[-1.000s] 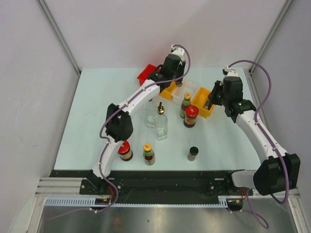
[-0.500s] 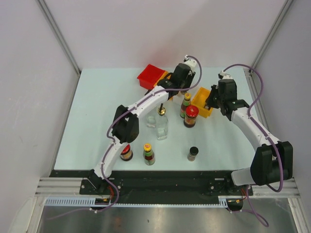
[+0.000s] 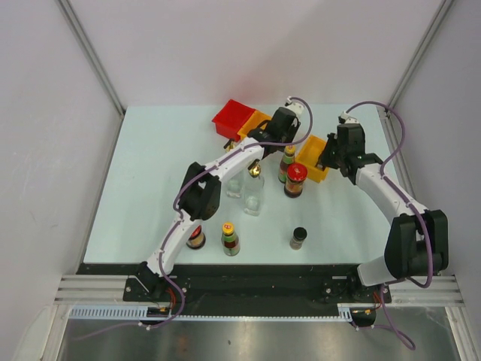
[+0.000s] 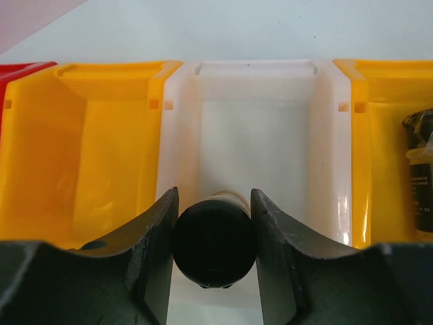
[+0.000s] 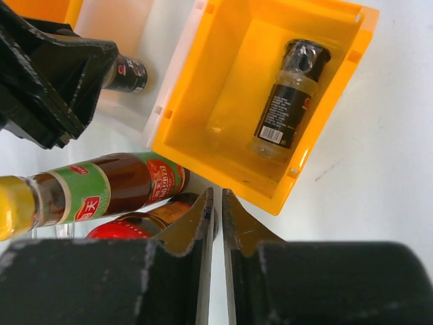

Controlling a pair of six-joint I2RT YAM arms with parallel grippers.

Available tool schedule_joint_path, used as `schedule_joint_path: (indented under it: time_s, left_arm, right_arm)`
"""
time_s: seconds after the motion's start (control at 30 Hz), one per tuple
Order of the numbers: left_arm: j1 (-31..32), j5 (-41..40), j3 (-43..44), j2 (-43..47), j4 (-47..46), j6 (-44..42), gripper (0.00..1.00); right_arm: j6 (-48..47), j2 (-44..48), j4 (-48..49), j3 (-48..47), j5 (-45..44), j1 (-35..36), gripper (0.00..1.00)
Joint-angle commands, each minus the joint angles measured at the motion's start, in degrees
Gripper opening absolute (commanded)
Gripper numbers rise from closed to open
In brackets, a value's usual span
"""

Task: Organize the condiment bottles
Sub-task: Place the bottle in the storage box.

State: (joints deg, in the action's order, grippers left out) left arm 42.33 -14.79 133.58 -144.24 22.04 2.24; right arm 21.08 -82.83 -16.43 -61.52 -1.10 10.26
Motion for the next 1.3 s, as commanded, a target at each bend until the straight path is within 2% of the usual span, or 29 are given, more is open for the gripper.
schedule_joint_path:
  time_s: [0.0, 0.03, 0.23, 0.4, 0.6, 0.63, 0.9, 0.93, 1.27]
  left_arm:
    - [0.2, -1.6, 1.8, 1.0, -2.4, -2.0, 0.09]
    - [0.2, -1.6, 1.9, 0.8, -2.4, -2.1, 0.15]
    - [0.0, -2.2, 1.9, 0.0, -2.7, -2.2, 0.25]
    - [-0.5, -1.6, 2.0, -0.2, -3.0, -1.1, 0.27]
    - [-1.5, 0.5, 2.0, -0.6, -2.6, 1.1, 0.35]
    - [-1.7, 0.9, 1.9, -0.6, -2.4, 1.2, 0.4]
    - [-2.0, 1.8, 1.9, -1.3, -2.4, 1.5, 0.57]
    - [-2.1, 1.8, 1.9, -1.4, -2.4, 1.5, 0.62]
    - [-2.2, 1.7, 1.9, -0.1, -3.5, 1.5, 0.78]
  right_arm:
    - [1.0, -0.5, 2.5, 0.3, -0.6, -0.3, 0.14]
    - [1.0, -0.6, 2.6, 0.3, -0.6, -0.3, 0.14]
    - [1.0, -0.8, 2.6, 0.3, -0.7, -0.2, 0.15]
    - [1.1, -1.0, 3.0, 0.3, -0.8, -0.3, 0.15]
    - [1.2, -1.6, 3.5, 0.3, -0.7, -0.3, 0.15]
    - [1.2, -1.8, 3.5, 0.3, -0.7, -0.3, 0.15]
    - [1.3, -2.4, 4.0, 0.3, -0.4, -0.4, 0.16]
    - [1.4, -2.4, 4.0, 0.3, -0.4, -0.3, 0.16]
    - [1.3, -2.6, 4.8, 0.3, -0.7, -0.5, 0.17]
